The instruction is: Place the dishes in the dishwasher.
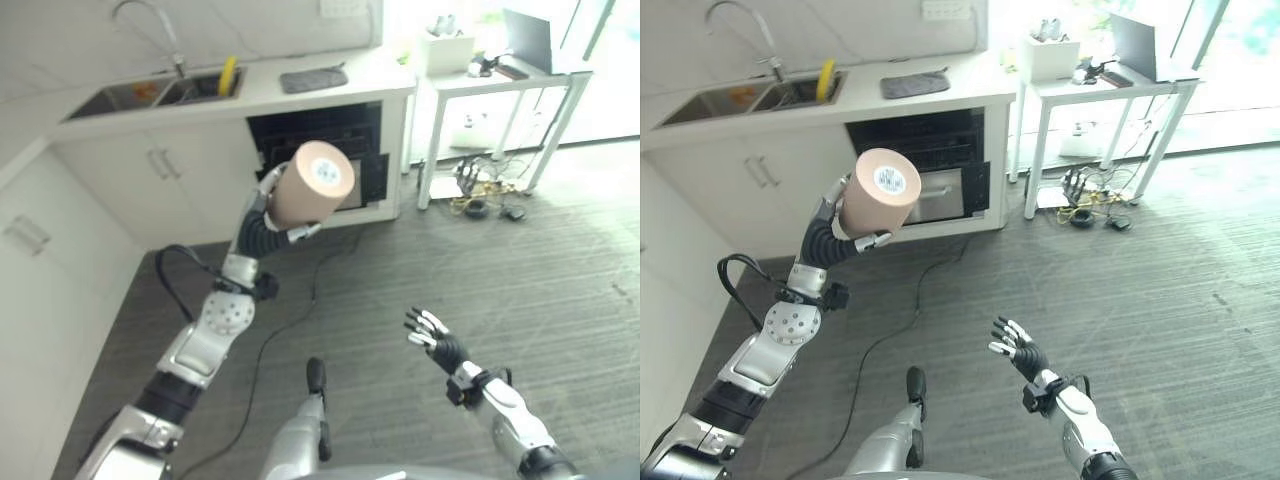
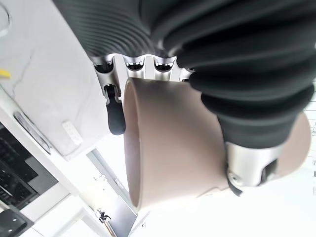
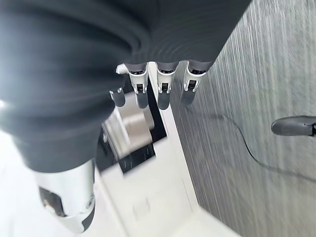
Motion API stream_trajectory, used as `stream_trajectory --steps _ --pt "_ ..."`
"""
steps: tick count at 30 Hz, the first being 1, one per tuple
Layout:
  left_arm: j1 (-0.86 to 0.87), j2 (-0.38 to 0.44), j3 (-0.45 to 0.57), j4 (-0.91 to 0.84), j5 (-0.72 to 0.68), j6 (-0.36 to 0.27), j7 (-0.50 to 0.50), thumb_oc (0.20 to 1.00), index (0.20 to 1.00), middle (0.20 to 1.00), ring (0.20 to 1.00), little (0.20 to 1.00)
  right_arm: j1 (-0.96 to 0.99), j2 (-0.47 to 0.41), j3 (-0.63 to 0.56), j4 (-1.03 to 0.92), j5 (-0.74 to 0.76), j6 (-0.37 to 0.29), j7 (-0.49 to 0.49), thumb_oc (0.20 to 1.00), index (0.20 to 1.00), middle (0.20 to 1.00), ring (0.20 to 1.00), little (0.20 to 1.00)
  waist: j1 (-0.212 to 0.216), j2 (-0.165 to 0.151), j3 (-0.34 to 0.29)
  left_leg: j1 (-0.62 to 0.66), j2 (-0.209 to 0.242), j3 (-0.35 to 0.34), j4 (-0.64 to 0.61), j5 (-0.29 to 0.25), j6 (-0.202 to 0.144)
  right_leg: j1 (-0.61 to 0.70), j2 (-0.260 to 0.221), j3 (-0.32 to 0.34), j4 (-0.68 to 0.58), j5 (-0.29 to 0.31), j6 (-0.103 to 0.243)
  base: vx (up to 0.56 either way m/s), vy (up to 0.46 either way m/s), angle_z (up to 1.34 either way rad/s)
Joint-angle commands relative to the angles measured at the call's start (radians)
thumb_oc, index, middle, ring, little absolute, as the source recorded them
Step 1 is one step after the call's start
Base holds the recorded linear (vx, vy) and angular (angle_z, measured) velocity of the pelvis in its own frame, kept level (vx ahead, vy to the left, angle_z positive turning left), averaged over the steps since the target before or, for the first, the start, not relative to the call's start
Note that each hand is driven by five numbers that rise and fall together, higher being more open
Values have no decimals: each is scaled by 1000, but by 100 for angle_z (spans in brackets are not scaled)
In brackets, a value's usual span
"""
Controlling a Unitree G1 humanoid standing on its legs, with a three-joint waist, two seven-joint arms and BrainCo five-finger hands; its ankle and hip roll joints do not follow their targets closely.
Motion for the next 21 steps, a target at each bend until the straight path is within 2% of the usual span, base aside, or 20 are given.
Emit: stream_trajectory --steps 1,2,3,4,5,6,8,9,10,11,12,13,14,16,19,21 --pt "-122 21 53 -7 -2 -63 29 200 200 200 200 200 -65 25 -41 -94 40 -42 -5 1000 1000 1000 1000 1000 4 -8 0 123 104 14 -6 87 -287 -250 -165 -93 71 18 58 390 133 -66" --pt "-145 15 34 16 9 -67 35 200 200 200 200 200 -58 35 -43 -112 17 -40 -6 1000 1000 1000 1000 1000 -4 6 -3 156 92 26 -18 69 -261 -319 -190 -121 260 61 87 316 122 -97" --pt "-152 14 28 22 11 -67 37 200 200 200 200 200 -57 38 -41 -117 12 -40 -11 1000 1000 1000 1000 1000 -5 8 -3 159 89 27 -16 64 -255 -335 -195 -127 308 65 92 385 127 -89" --pt "-176 8 6 40 17 -57 42 200 200 200 200 200 -55 53 -28 -135 4 -32 -36 1000 1000 1000 1000 1000 -5 14 0 172 78 29 -7 45 -236 -385 -203 -146 459 98 115 298 57 -58" --pt "-188 4 -5 48 21 -42 49 200 200 200 200 200 -61 63 -13 -134 13 -27 -47 1000 1000 1000 1000 1000 -2 11 4 189 62 19 -4 28 -224 -443 -206 -147 550 134 135 333 37 -8" --pt "-188 4 -6 45 18 -32 52 200 200 200 200 200 -65 67 -7 -128 18 -26 -46 1000 1000 1000 1000 1000 -2 12 6 206 51 9 -7 19 -219 -474 -204 -145 563 148 134 272 -14 11" --pt "-174 4 6 30 19 -20 54 200 200 200 200 200 -67 75 0 -124 6 -22 -30 1000 1000 1000 1000 1000 -5 13 11 242 32 -16 -13 10 -217 -514 -206 -152 494 160 123 250 -62 7" --pt "-160 1 16 19 30 -16 57 200 200 200 200 200 -62 74 1 -139 -9 -15 -24 1000 1000 1000 1000 1000 -13 12 17 267 24 -31 -20 5 -221 -520 -203 -154 411 157 113 241 -110 7" --pt "-153 1 22 17 33 -17 61 200 200 200 200 200 -55 68 0 -153 -15 -11 -19 1000 1000 1000 1000 1000 -24 6 23 289 15 -42 -27 -3 -225 -523 -210 -149 295 167 104 333 -254 17" --pt "-149 2 33 17 35 -22 68 200 200 200 200 200 -40 54 -9 -168 -6 -10 0 1000 1000 1000 1000 1000 -50 -8 36 336 12 -60 -40 -29 -233 -526 -247 -142 58 198 95 307 -291 25" --pt "-149 1 36 18 39 -24 74 200 200 200 200 200 -36 53 -12 -169 -5 -11 6 1000 1000 1000 1000 1000 -61 -15 43 359 12 -64 -47 -48 -233 -540 -267 -129 0 238 108 301 -327 27" --pt "-148 2 39 13 39 -27 74 200 200 200 200 200 -35 56 -16 -173 -7 -8 7 1000 1000 1000 1000 1000 -71 -22 50 381 13 -69 -52 -73 -230 -571 -285 -108 -25 281 124 245 -281 17" --pt "-144 2 46 4 46 -32 71 200 200 200 200 200 -38 61 -27 -172 -14 3 16 1000 1000 1000 1000 1000 -76 -24 56 404 22 -63 -56 -97 -230 -594 -294 -104 -35 286 136 232 -267 13" --pt "-147 -7 40 -4 53 -20 72 200 200 200 200 200 -49 60 -36 -162 -16 12 17 1000 1000 1000 1000 1000 -68 -29 51 404 29 -54 -48 -100 -237 -564 -293 -122 -69 274 129 188 -258 28" --pt "-151 -21 28 1 55 -19 77 200 200 200 200 200 -67 54 -26 -161 -4 18 -2 1000 1000 1000 1000 1000 -64 -35 36 391 46 -38 -13 -102 -250 -515 -264 -122 -87 243 105 181 -255 61" --pt "-135 -28 56 -11 47 -26 50 200 200 200 200 200 -65 50 -29 -165 -11 28 -10 1000 1000 1000 1000 1000 -61 -42 10 359 60 -11 88 -126 -265 -447 -226 -130 -94 180 61 288 -361 22"
